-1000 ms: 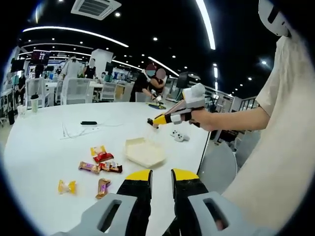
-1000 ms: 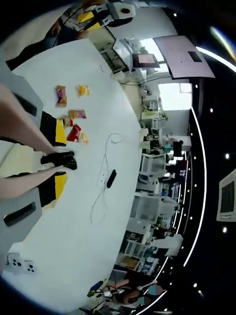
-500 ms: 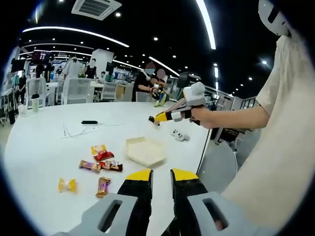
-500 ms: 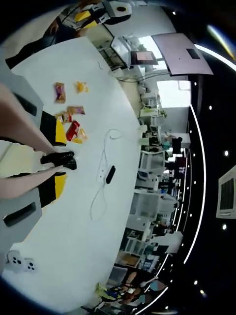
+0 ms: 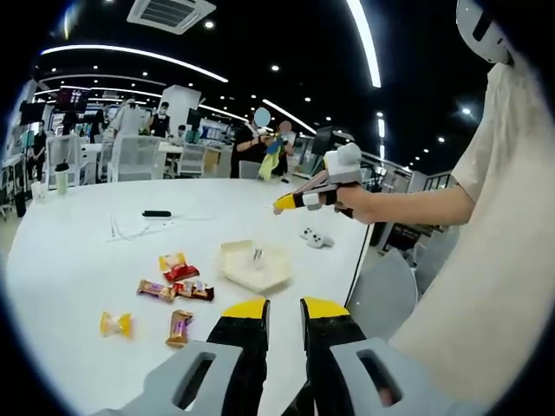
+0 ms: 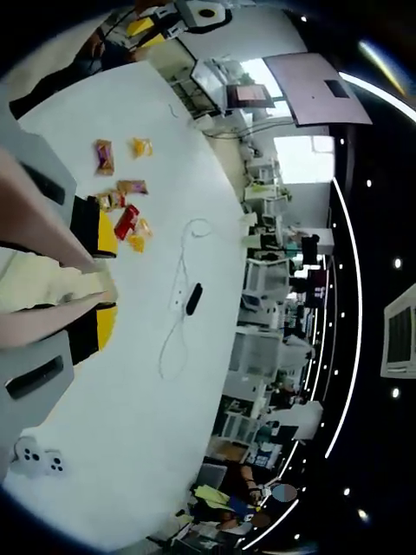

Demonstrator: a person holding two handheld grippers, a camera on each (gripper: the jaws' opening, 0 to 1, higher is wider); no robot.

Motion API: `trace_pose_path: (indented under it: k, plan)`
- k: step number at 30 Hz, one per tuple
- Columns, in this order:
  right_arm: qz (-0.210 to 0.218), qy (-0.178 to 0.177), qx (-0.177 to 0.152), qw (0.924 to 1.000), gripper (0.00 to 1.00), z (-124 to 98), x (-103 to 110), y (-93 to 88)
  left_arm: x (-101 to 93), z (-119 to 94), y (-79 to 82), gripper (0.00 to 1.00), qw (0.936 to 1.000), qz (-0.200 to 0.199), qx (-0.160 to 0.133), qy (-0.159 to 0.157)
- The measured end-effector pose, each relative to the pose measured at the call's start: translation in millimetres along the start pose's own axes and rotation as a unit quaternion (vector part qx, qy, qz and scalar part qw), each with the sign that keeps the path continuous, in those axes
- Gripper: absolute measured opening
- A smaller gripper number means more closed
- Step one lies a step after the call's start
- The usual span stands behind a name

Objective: Place the target food into the container with the food tongs after gripping and lifting it, then release it inside without dropping or visibly crushing the food.

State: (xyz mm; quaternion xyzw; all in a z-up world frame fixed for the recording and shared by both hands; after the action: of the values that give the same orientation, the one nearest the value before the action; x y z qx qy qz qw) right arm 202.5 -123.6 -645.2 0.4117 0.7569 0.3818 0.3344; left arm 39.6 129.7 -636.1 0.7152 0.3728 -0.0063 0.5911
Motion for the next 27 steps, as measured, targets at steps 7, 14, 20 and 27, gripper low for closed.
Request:
trace_pose_path:
  k: [7, 14, 20, 27]
  plan:
    - [-0.016, 0.001, -0.002, 0.9999, 0.22, -1.8, 3.1, -0.3, -1.3, 1.0, -0.7, 0.12, 1.0, -0.001, 0.0, -0.001]
    - [-0.041, 0.019, -0.012, 0.9989, 0.25, -1.4, 20.5, 6.7, -0.7, -1.0, -2.9, 0.12, 1.0, -0.002, 0.002, 0.003]
    - [-0.088, 0.05, -0.028, 0.9944, 0.26, 3.3, 46.2, 12.7, -0.3, -0.9, -4.1, 0.12, 1.0, -0.004, 0.004, 0.005]
    - [-0.088, 0.084, -0.021, 0.9924, 0.26, 14.0, 70.3, 8.5, 0.3, -3.0, -6.5, 0.12, 0.9999, -0.005, 0.004, 0.008]
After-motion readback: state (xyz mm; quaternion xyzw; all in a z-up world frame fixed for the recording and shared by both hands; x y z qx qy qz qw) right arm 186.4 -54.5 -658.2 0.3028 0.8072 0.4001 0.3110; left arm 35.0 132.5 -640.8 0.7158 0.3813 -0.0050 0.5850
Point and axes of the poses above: the point that each gripper's makers call its tool centre point, and the gripper's own axes: z roughly forward along the fingers, x roughly to its left, y roughly out of its top, the point moved 1 cm from there along -z, roughly backward along the fingers, and after that the axes turned 10 degrees about -z, right-handed, at the moved point
